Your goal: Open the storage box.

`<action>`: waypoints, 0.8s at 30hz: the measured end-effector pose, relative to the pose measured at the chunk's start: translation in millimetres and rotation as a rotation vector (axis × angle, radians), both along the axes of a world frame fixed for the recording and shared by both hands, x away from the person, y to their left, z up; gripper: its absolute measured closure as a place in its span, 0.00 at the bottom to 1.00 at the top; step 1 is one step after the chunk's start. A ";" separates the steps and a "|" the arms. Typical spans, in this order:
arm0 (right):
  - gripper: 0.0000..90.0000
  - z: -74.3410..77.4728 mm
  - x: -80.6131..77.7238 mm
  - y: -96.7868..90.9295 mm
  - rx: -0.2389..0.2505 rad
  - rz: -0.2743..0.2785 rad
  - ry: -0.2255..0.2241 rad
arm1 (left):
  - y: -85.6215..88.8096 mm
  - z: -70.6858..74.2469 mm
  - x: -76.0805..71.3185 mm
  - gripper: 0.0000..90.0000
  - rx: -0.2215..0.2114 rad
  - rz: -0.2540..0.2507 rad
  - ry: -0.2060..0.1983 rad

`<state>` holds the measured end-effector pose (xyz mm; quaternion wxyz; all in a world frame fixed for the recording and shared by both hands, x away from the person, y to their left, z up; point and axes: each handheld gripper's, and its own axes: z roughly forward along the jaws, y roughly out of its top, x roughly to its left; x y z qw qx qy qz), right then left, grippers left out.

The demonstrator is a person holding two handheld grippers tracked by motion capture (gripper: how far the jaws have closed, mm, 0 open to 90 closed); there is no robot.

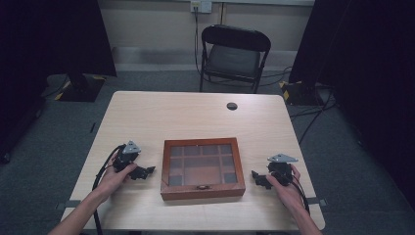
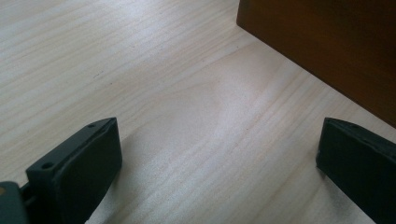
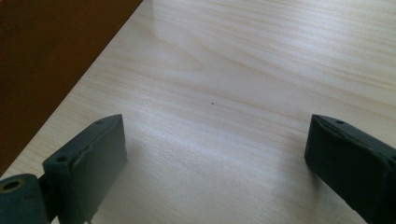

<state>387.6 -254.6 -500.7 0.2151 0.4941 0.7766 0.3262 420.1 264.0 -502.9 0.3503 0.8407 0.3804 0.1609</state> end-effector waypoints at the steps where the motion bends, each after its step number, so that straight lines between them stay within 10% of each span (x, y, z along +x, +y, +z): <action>1: 0.05 0.2 0.0 0.1 -0.001 -0.002 0.001 | 0.0 0.0 0.0 0.00 0.000 0.000 0.000; 11: 0.18 10.1 1.1 2.2 -0.013 -0.036 0.033 | 0.0 0.0 0.0 0.00 0.000 0.000 0.000; 24: 0.36 46.3 -1.9 2.5 0.127 0.031 -0.005 | 0.1 0.0 0.1 0.00 0.000 -0.001 0.000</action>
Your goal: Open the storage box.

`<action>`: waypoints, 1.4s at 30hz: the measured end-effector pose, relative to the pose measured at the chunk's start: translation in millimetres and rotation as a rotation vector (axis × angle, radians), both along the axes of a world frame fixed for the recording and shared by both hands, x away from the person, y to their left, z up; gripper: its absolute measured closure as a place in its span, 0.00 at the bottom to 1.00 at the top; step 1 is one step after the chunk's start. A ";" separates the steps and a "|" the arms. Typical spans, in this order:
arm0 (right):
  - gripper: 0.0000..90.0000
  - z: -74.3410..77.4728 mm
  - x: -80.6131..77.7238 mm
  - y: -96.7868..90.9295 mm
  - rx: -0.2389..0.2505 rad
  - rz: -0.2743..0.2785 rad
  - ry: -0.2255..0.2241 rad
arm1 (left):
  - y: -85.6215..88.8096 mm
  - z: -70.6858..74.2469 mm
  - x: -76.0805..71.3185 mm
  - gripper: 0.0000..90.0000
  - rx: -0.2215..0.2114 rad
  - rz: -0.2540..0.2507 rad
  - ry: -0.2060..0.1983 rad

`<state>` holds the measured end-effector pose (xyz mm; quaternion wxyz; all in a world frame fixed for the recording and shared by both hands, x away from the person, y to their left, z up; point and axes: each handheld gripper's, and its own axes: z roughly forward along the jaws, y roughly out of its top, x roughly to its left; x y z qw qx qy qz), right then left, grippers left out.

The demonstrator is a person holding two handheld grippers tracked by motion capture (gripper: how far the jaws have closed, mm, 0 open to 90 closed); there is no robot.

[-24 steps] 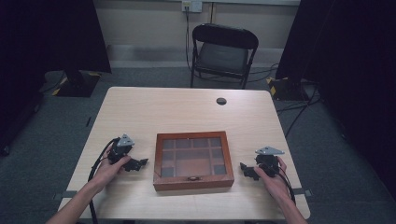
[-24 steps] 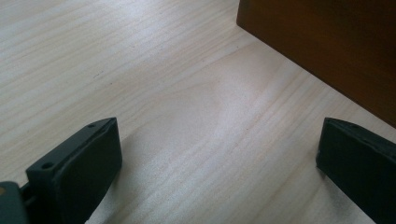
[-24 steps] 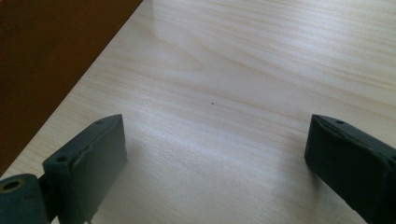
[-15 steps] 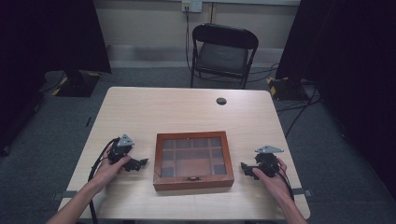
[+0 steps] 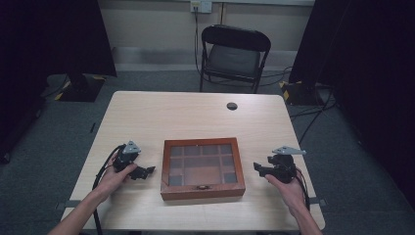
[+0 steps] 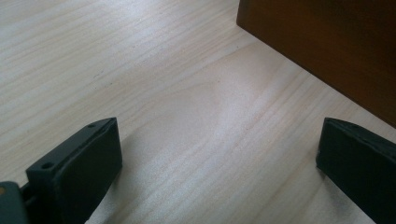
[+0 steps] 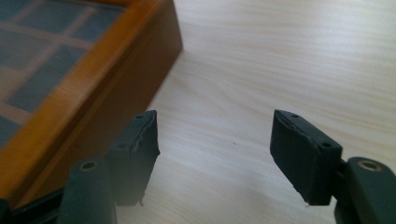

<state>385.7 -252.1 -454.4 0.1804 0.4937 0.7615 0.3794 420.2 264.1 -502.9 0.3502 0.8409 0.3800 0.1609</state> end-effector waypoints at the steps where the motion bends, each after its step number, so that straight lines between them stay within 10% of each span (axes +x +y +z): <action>1: 0.36 0.0 0.0 0.0 0.000 0.000 0.000 | 0.0 0.0 0.0 0.00 0.000 0.000 0.000; 18: 0.53 42.1 -21.0 28.7 0.167 0.276 -0.009 | 0.0 0.1 0.0 0.00 0.000 0.000 0.000; 42: 0.69 73.1 -20.6 94.6 0.177 0.545 -0.042 | -0.1 -0.1 0.2 0.00 -0.004 -0.002 0.002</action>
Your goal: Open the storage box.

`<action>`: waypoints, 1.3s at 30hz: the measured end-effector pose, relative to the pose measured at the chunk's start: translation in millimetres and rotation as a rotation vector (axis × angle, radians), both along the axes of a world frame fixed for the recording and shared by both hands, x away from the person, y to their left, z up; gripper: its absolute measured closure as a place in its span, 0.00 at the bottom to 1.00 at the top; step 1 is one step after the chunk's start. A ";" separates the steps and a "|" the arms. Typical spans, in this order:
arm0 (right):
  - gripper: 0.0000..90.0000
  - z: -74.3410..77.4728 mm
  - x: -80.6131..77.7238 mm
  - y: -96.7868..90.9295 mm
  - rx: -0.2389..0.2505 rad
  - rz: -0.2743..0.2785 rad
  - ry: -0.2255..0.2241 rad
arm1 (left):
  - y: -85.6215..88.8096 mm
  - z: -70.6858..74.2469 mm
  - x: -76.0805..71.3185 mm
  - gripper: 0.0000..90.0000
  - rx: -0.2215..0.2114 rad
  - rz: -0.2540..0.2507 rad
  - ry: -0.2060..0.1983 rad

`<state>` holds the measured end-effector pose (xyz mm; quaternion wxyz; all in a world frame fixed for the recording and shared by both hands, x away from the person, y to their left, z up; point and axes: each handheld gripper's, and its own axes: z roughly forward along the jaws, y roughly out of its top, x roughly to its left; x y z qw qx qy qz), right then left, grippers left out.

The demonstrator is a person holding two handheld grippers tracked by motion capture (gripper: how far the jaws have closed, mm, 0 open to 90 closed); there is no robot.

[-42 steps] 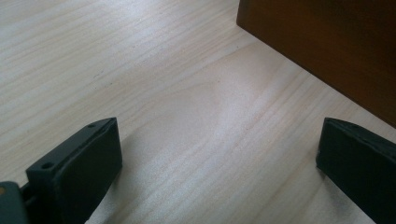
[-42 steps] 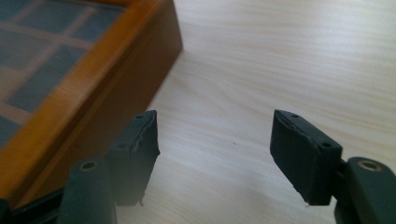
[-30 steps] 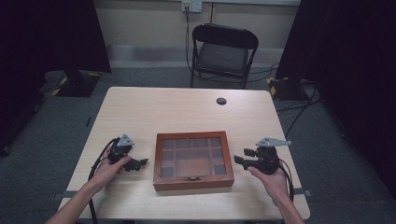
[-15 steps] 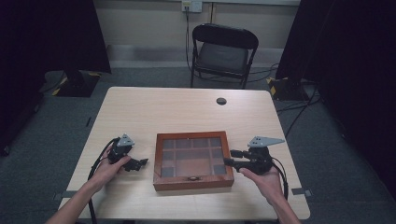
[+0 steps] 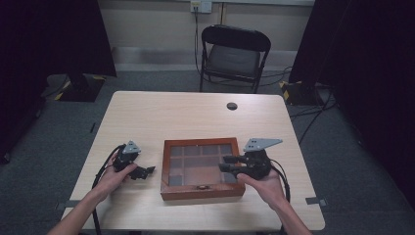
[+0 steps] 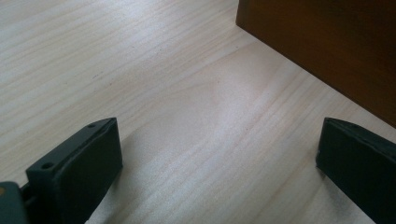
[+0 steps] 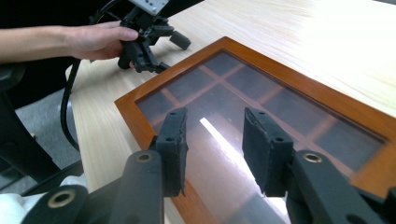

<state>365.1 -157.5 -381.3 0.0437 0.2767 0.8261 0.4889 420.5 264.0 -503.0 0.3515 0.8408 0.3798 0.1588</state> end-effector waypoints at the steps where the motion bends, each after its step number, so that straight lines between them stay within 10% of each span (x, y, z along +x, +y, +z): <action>1: 0.71 -0.5 1.2 9.5 0.019 0.033 0.008 | 0.0 0.0 0.0 0.00 0.000 0.000 0.000; 20: 0.86 -42.1 -3.6 52.1 -0.095 0.221 0.085 | 0.2 0.1 0.1 0.00 0.004 -0.002 -0.003; 39: 0.89 -53.3 -4.2 57.9 -0.153 0.239 0.070 | 0.2 0.1 0.1 0.00 0.003 -0.002 -0.002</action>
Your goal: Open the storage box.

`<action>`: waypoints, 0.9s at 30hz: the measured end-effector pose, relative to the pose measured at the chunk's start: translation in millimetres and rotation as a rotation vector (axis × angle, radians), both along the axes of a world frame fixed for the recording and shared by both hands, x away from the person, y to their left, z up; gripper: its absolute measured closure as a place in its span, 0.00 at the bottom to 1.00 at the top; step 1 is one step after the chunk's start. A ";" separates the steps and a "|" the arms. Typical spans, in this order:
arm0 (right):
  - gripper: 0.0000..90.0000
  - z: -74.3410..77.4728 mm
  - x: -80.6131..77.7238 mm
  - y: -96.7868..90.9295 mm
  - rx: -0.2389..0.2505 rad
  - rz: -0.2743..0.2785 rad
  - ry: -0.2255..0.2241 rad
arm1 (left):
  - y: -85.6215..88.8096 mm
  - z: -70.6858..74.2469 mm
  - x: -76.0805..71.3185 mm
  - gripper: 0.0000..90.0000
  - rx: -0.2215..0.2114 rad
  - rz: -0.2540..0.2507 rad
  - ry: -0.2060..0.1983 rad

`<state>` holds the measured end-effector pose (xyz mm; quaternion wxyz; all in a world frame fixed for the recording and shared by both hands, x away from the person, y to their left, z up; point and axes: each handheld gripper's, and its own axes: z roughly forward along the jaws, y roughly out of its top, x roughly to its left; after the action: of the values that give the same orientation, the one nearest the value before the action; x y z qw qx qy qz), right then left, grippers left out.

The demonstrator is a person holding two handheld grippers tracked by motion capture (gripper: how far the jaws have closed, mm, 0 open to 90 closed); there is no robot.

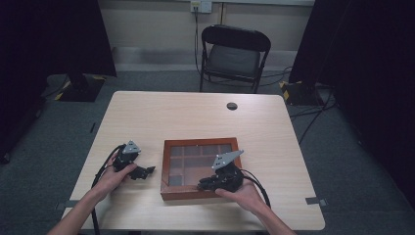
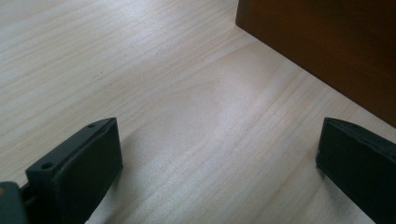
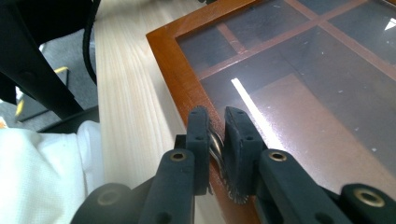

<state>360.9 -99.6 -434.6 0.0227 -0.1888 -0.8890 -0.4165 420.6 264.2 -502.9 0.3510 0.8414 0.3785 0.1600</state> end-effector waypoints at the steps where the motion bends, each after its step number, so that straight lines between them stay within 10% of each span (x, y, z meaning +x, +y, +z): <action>1: 0.89 -0.7 0.1 0.2 0.001 0.001 0.004 | -0.2 -0.2 -0.1 0.00 -0.004 0.001 0.002; 27: 0.91 6.4 -1.0 4.8 0.034 0.013 0.010 | 0.1 0.0 0.3 0.00 -0.002 -0.005 0.003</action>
<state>359.9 -94.8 -428.2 0.0330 -0.1847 -0.8830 -0.4303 420.9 264.3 -503.0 0.3517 0.8421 0.3772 0.1577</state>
